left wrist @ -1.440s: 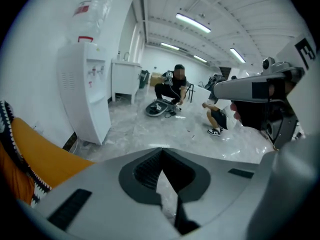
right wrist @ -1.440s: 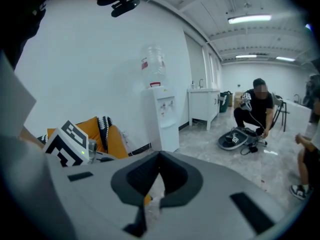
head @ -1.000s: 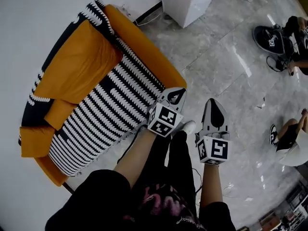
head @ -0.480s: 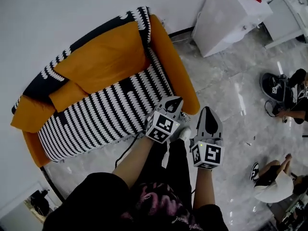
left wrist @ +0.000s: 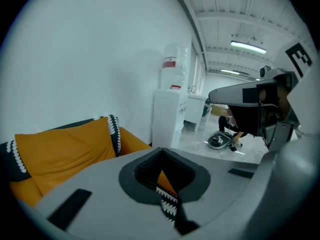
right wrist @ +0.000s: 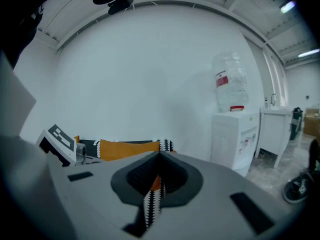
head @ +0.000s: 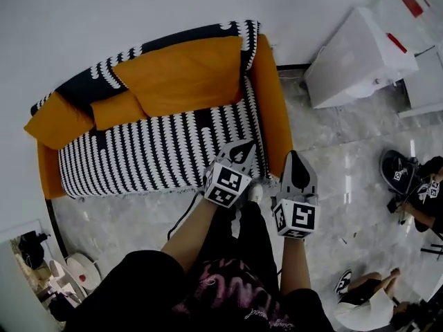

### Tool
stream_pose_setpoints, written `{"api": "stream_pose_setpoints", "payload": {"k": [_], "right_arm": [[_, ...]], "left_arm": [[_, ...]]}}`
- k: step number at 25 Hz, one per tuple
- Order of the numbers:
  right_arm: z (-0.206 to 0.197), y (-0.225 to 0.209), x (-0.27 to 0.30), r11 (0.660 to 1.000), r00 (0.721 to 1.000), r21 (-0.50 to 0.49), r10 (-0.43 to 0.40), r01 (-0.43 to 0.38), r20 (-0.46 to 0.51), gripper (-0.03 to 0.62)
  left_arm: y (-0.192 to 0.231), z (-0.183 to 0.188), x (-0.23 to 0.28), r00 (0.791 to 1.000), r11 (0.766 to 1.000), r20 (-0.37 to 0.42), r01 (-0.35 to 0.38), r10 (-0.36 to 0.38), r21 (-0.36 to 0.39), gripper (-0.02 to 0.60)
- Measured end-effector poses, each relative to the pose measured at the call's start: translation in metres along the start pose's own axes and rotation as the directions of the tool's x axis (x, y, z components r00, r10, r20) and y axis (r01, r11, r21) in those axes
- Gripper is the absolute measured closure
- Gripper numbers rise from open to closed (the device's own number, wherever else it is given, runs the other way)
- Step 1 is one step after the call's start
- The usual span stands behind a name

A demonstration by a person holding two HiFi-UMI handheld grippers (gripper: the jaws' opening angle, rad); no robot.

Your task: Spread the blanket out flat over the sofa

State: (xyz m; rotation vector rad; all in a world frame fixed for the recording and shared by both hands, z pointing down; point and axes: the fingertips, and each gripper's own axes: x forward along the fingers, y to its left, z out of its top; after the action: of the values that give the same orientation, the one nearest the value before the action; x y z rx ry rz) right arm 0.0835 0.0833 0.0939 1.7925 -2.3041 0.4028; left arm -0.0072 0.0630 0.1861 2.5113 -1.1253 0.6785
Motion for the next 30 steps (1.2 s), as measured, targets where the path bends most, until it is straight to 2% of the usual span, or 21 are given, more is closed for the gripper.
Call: {"api": "stream_pose_setpoints", "payload": {"k": [3, 7, 12, 16, 19, 24, 27, 30], "right_arm": [[0.011, 0.009, 0.000, 0.997, 0.997, -0.021, 0.072, -0.072, 0.015, 0.574], [0.024, 0.014, -0.001, 0.986, 0.986, -0.045, 0.160, -0.158, 0.040, 0.574], [0.040, 0.031, 0.001, 0.962, 0.961, -0.069, 0.269, -0.264, 0.071, 0.574], [0.051, 0.060, -0.001, 0.934, 0.932, -0.092, 0.352, -0.345, 0.083, 0.574], [0.061, 0.086, 0.000, 0.907, 0.905, -0.114, 0.415, -0.404, 0.092, 0.574], [0.076, 0.123, 0.006, 0.870, 0.868, -0.150, 0.485, -0.469, 0.102, 0.574], [0.084, 0.145, 0.005, 0.863, 0.862, -0.166, 0.497, -0.477, 0.103, 0.574], [0.093, 0.163, 0.003, 0.866, 0.865, -0.184, 0.489, -0.466, 0.110, 0.574]], "left_arm": [[0.007, 0.007, -0.015, 0.997, 0.997, 0.014, -0.074, 0.074, -0.019, 0.571], [0.013, 0.021, -0.038, 0.983, 0.985, 0.048, -0.174, 0.175, -0.021, 0.571], [0.022, 0.034, -0.072, 0.954, 0.957, 0.069, -0.292, 0.291, -0.008, 0.571], [0.030, 0.030, -0.110, 0.925, 0.928, 0.067, -0.373, 0.374, -0.023, 0.571], [0.044, 0.026, -0.141, 0.896, 0.899, 0.068, -0.436, 0.439, -0.053, 0.571], [0.077, 0.028, -0.192, 0.835, 0.840, 0.094, -0.533, 0.541, -0.098, 0.571], [0.101, 0.029, -0.228, 0.800, 0.807, 0.113, -0.574, 0.589, -0.140, 0.571], [0.122, 0.029, -0.262, 0.777, 0.788, 0.134, -0.597, 0.615, -0.151, 0.571]]}}
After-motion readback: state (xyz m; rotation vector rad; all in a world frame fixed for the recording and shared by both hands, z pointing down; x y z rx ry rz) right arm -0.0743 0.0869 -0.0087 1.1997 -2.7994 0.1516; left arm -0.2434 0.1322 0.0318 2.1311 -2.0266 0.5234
